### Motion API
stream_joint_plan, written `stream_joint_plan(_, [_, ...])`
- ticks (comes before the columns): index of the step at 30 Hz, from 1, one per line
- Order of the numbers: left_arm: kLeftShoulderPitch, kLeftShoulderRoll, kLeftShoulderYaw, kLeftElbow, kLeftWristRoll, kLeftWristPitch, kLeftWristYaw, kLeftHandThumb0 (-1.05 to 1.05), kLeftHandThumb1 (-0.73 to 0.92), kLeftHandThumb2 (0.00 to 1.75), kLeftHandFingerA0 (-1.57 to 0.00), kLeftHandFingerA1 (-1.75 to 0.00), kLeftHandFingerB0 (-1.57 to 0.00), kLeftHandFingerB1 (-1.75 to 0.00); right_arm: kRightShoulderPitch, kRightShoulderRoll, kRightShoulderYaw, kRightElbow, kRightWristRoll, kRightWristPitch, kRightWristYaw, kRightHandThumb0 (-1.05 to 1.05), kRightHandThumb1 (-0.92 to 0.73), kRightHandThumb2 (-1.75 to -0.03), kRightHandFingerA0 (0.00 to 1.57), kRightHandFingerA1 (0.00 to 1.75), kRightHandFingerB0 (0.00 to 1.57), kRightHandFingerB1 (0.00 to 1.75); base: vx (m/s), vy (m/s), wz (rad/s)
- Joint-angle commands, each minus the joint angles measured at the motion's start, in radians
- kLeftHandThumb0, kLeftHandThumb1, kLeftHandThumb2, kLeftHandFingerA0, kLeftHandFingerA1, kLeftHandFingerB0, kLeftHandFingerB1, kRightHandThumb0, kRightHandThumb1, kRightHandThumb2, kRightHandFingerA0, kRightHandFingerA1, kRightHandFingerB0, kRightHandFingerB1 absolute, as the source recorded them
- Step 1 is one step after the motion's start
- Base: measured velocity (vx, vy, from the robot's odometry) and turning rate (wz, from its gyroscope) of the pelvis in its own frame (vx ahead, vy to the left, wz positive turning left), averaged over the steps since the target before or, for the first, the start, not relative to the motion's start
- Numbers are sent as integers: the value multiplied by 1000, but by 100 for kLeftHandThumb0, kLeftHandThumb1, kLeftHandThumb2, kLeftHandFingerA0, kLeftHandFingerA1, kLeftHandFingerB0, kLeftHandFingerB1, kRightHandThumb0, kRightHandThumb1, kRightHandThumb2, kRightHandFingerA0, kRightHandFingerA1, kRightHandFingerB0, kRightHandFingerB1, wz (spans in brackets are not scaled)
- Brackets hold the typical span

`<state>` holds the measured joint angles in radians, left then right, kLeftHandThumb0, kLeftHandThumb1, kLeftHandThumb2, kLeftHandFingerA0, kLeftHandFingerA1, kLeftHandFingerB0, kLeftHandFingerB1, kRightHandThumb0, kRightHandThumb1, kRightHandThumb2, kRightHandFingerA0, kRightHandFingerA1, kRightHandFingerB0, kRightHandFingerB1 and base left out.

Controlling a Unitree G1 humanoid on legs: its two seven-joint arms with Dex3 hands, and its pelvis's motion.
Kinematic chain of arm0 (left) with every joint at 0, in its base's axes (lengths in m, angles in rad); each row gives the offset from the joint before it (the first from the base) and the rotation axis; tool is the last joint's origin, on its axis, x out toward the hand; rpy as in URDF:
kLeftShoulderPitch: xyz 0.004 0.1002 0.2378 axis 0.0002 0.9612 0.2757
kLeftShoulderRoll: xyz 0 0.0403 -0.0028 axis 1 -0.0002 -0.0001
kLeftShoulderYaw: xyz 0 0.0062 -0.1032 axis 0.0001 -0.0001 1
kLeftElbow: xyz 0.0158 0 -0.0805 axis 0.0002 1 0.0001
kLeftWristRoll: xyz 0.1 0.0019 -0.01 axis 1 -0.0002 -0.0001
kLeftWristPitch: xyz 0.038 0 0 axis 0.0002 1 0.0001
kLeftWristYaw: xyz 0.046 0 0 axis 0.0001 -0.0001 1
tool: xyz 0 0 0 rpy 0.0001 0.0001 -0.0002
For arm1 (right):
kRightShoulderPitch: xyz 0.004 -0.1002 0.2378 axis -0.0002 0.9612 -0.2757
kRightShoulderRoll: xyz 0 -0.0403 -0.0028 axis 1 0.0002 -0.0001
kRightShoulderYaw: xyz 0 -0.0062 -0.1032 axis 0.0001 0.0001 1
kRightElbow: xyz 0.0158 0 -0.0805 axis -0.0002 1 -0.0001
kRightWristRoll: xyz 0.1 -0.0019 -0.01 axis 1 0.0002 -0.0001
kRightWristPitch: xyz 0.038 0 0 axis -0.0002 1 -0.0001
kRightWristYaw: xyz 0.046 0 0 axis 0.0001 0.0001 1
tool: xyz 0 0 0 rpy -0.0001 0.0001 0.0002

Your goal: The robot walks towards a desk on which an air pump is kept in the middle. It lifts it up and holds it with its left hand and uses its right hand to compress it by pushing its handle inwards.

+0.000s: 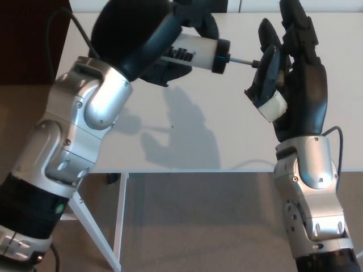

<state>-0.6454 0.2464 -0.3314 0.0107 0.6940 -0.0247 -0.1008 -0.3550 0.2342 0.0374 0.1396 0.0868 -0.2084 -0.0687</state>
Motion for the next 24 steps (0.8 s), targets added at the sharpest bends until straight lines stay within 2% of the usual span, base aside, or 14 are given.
stream_joint_plan(1, [-30, -26, -28, -9, 45, 39, -6, -20, 69, 63, -87, -143, -78, -68, -32, 32, 8, 48, 35, -59, 35, -70, -92, -72, 0, 11, 0, 18, 0, 0, 0])
stream_joint_plan(2, [-33, -29, -30, -10, 50, 47, -7, -20, 69, 63, -87, -143, -78, -68, -35, 32, 6, 53, 37, -61, 36, -70, -92, -72, 0, 11, 0, 18, 0, 0, 0])
stream_joint_plan(3, [-38, -29, -31, -8, 50, 47, -9, -18, 68, 62, -86, -144, -80, -71, -39, 33, 3, 57, 38, -62, 34, -78, -83, -114, 0, 15, 0, 17, 0, 0, 0])
stream_joint_plan(4, [-41, -29, -31, -6, 50, 47, -11, -18, 68, 62, -86, -144, -80, -71, -42, 34, 1, 60, 39, -63, 33, -78, -83, -114, 0, 15, 0, 17, 0, 0, 0])
stream_joint_plan(5, [-46, -28, -31, 0, 46, 45, -13, -20, 68, 61, -89, -127, -80, -65, -44, 37, -1, 62, 39, -65, 27, -82, -85, -114, 0, 13, 0, 14, 0, 0, 0])
stream_joint_plan(6, [-49, -29, -31, 4, 44, 43, -14, -20, 68, 61, -89, -127, -80, -65, -46, 40, -3, 63, 39, -66, 23, -82, -85, -114, 0, 13, 0, 14, 0, 0, 0])
stream_joint_plan(7, [-52, -30, -31, 7, 41, 45, -18, -19, 68, 60, -92, -114, -78, -62, -48, 42, -6, 65, 42, -67, 23, -80, -84, -114, 0, 14, 0, 15, 0, 0, 0])
stream_joint_plan(9, [-53, -30, -31, 8, 40, 48, -22, -19, 68, 60, -92, -114, -78, -62, -49, 43, -7, 67, 46, -67, 26, -80, -84, -114, 0, 14, 0, 15, 0, 0, 0])
stream_joint_plan(10, [-58, -31, -33, 9, 44, 55, -28, -20, 67, 59, -96, -90, -77, -57, -51, 40, -9, 69, 44, -65, 24, -82, -85, -114, 0, 13, 0, 14, 0, 0, 0])
stream_joint_plan(17, [-82, -40, -45, 21, 62, 92, -50, -24, 68, 60, -95, -76, -76, -53, -63, 36, -21, 80, 56, -63, 22, -76, -82, -114, 0, 17, 0, 19, 0, 0, 0])
stream_joint_plan(21, [-92, -49, -52, 30, 65, 110, -57, -24, 68, 59, -96, -85, -77, -54, -66, 33, -30, 85, 69, -55, 25, -78, -82, -115, 0, 16, 0, 17, 0, 0, 0])
stream_joint_plan(22, [-86, -50, -50, 31, 61, 105, -50, -19, 64, 59, -94, -105, -78, -57, -64, 32, -30, 86, 66, -56, 25, -79, -83, -115, 0, 15, 0, 16, 0, 0, 0])
stream_joint_plan(23, [-82, -50, -49, 32, 59, 102, -45, -19, 64, 59, -94, -105, -78, -57, -63, 32, -29, 88, 64, -57, 25, -79, -83, -115, 0, 15, 0, 16, 0, 0, 0])
stream_joint_plan(24, [-77, -47, -47, 35, 59, 94, -34, -16, 57, 60, -83, -136, -82, -66, -63, 31, -30, 89, 64, -61, 27, -76, -76, -96, 0, 10, 0, 14, 0, 0, 0])
